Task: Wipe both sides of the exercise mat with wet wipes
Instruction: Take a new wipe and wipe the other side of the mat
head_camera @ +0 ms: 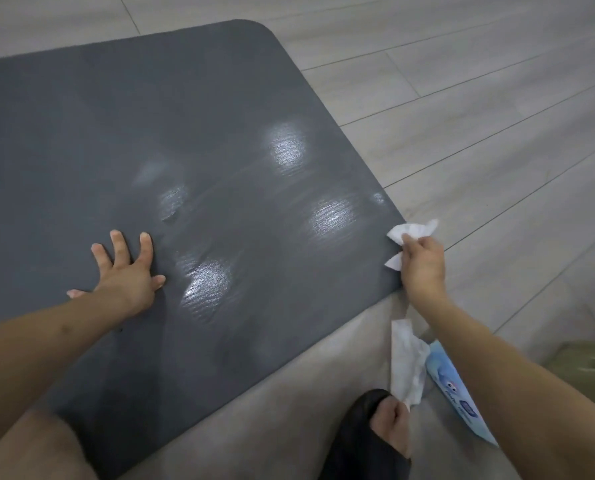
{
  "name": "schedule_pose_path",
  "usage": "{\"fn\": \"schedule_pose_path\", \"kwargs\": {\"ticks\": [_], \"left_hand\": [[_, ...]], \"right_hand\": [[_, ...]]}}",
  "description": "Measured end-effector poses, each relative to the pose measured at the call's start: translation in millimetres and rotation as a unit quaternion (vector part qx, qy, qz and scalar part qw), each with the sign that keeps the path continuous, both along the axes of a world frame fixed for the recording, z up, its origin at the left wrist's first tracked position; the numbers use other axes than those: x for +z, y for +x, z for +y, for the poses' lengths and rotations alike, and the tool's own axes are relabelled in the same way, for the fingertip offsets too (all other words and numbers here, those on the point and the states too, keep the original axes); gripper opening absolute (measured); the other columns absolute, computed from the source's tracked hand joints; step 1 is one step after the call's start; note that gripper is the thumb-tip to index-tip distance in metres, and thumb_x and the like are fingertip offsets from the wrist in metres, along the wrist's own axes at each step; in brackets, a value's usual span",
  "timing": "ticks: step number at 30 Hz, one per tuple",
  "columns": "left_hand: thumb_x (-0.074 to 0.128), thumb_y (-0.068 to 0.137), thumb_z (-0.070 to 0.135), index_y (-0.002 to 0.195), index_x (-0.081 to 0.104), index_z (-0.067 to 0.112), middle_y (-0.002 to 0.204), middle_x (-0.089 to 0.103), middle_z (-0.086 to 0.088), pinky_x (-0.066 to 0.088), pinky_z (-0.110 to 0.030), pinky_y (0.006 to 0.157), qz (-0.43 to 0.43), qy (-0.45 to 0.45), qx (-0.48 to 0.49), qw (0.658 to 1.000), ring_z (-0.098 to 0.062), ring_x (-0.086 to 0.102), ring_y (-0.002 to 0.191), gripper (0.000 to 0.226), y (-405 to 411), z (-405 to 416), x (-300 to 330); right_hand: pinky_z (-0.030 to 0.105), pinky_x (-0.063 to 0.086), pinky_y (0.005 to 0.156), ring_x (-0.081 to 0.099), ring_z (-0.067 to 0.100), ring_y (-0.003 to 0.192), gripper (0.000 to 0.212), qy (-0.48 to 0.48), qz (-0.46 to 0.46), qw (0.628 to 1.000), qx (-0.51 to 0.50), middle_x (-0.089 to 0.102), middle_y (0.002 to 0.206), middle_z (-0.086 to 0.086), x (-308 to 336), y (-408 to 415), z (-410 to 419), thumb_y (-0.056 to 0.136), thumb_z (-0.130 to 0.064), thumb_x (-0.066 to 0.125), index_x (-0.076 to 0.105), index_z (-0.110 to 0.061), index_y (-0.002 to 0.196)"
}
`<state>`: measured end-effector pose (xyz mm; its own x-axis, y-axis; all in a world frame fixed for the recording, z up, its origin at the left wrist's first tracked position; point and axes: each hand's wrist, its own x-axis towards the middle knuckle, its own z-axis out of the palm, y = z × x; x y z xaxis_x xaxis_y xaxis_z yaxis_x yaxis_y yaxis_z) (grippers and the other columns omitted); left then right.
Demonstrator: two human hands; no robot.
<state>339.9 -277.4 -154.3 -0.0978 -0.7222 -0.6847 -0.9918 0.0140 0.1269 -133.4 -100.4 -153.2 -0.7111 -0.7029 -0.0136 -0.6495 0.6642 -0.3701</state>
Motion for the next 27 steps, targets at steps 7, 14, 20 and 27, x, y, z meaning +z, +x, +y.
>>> {"fn": "schedule_pose_path", "kwargs": {"ticks": [7, 14, 20, 27], "left_hand": [[0.040, 0.107, 0.044, 0.154, -0.014, 0.046, 0.160, -0.035, 0.009, 0.014, -0.088, 0.100, 0.006, -0.004, 0.011, 1.000, -0.030, -0.029, 0.150, 0.071, -4, 2, 2], [0.042, 0.106, 0.045, 0.156, -0.013, 0.045, 0.161, -0.037, 0.008, 0.015, -0.087, 0.101, 0.016, 0.005, 0.012, 1.000, -0.029, -0.030, 0.151, 0.074, -2, 3, 12], [0.042, 0.106, 0.045, 0.156, -0.011, 0.044, 0.161, -0.035, 0.008, 0.016, -0.088, 0.100, 0.012, -0.003, 0.009, 1.000, -0.029, -0.029, 0.151, 0.073, -3, 3, 8], [0.042, 0.106, 0.046, 0.156, -0.011, 0.044, 0.161, -0.034, 0.006, 0.015, -0.088, 0.099, 0.009, -0.008, 0.005, 1.000, -0.033, -0.028, 0.151, 0.073, -2, 1, 1]], "right_hand": [[0.039, 0.045, 0.081, 0.050, 0.015, 0.084, 0.020, -0.049, -0.015, 0.999, 0.002, 0.054, 0.092, 0.001, -17, 63, 10, 0.106, -0.025, 0.054, 0.066, -0.009, 0.102], [0.036, 0.046, 0.085, 0.049, 0.018, 0.099, 0.023, -0.014, -0.093, 0.872, 0.481, 0.057, 0.112, 0.003, -15, 259, 54, 0.108, -0.022, 0.049, 0.063, -0.018, 0.126], [0.041, 0.049, 0.087, 0.054, 0.008, 0.083, 0.025, -0.037, -0.075, 0.946, 0.314, 0.057, 0.089, 0.001, 1, 150, 33, 0.107, -0.030, 0.056, 0.067, -0.009, 0.096], [0.011, 0.033, 0.063, 0.045, 0.000, 0.071, 0.039, -0.018, -0.042, 0.995, -0.092, 0.044, 0.084, -0.004, -8, -6, 23, 0.108, -0.031, 0.048, 0.061, 0.005, 0.103]]}}
